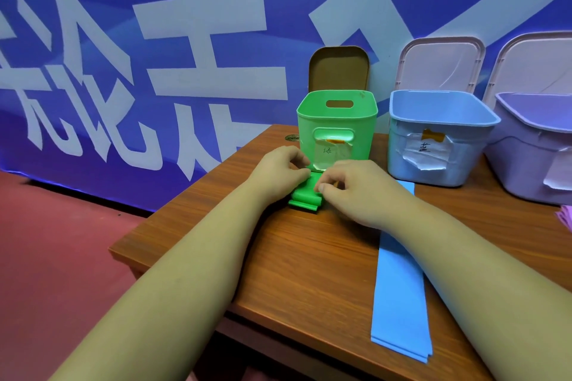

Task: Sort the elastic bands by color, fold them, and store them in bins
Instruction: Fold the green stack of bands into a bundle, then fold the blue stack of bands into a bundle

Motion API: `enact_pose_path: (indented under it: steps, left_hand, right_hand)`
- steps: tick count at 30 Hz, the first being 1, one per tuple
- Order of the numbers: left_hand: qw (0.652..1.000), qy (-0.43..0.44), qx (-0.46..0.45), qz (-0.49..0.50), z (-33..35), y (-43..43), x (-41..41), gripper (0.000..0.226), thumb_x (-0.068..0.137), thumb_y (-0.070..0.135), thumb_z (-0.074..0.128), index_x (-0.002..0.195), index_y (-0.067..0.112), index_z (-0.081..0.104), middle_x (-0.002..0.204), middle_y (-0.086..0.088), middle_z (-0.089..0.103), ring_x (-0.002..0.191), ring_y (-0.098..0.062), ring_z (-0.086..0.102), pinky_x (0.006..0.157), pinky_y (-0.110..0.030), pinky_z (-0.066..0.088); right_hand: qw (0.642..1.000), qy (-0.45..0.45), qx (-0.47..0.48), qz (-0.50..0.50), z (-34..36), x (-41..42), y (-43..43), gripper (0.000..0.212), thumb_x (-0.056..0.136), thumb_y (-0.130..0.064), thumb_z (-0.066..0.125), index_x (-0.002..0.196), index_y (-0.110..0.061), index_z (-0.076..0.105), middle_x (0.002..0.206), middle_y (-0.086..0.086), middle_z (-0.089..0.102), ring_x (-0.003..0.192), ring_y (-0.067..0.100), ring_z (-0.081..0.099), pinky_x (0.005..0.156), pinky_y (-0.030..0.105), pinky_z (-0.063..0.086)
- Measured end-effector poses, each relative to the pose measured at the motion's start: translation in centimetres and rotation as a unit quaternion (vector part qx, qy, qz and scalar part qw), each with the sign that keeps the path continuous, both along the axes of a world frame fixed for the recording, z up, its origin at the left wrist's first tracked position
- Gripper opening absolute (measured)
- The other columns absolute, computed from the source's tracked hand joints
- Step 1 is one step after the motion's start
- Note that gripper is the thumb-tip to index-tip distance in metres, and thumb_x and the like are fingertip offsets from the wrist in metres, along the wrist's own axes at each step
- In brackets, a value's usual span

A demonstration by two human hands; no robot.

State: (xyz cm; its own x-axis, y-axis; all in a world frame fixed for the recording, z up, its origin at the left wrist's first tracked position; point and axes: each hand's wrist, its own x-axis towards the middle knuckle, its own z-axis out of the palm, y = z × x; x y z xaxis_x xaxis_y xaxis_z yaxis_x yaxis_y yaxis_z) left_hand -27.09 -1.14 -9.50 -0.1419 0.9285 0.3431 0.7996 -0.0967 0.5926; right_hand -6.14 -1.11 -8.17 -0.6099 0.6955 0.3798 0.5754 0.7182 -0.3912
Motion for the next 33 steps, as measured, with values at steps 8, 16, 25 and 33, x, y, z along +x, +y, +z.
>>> enact_pose_path:
  steps: [8,16,25,33]
  left_hand:
    - [0.991,0.031,0.129,-0.011,4.1,-2.4,4.9,0.018,0.095,0.014,0.062,0.1,0.029,0.071,0.096,0.016,0.064,0.077,0.002,0.056,0.069,-0.014,0.043]
    - [0.994,0.064,-0.019,-0.083,3.4,1.6,14.8,0.021,0.09,0.011,0.061,0.102,0.016,0.078,0.093,0.003,0.074,0.08,-0.014,0.063,0.071,-0.024,0.043]
    - [0.98,0.189,-0.025,-0.065,-2.5,4.9,14.4,0.034,0.103,0.022,0.048,0.128,0.016,0.07,0.119,-0.015,0.058,0.107,-0.038,0.061,0.096,-0.046,0.05]
    - [0.99,0.106,-0.02,-0.088,-2.2,4.9,14.0,0.02,0.101,0.024,0.056,0.114,0.019,0.069,0.112,-0.007,0.06,0.106,-0.027,0.06,0.096,-0.036,0.046]
  right_hand:
    - [0.989,0.003,-0.026,-0.146,3.4,5.4,1.4,0.019,0.091,-0.033,0.061,0.083,-0.026,0.076,0.083,-0.009,0.074,0.086,0.013,0.067,0.08,0.034,0.055]
    - [0.966,0.008,-0.061,-0.249,-1.0,11.4,0.4,0.022,0.089,-0.036,0.054,0.097,-0.032,0.074,0.104,-0.004,0.074,0.098,0.023,0.068,0.086,0.04,0.058]
    - [0.969,-0.001,-0.087,-0.233,-2.2,11.4,1.4,0.015,0.09,-0.032,0.06,0.099,-0.033,0.072,0.101,-0.009,0.058,0.097,0.019,0.063,0.092,0.041,0.055]
    - [0.961,0.003,-0.099,-0.258,-2.2,11.5,1.8,0.022,0.093,-0.031,0.056,0.104,-0.031,0.075,0.11,-0.005,0.068,0.097,0.021,0.065,0.087,0.04,0.058]
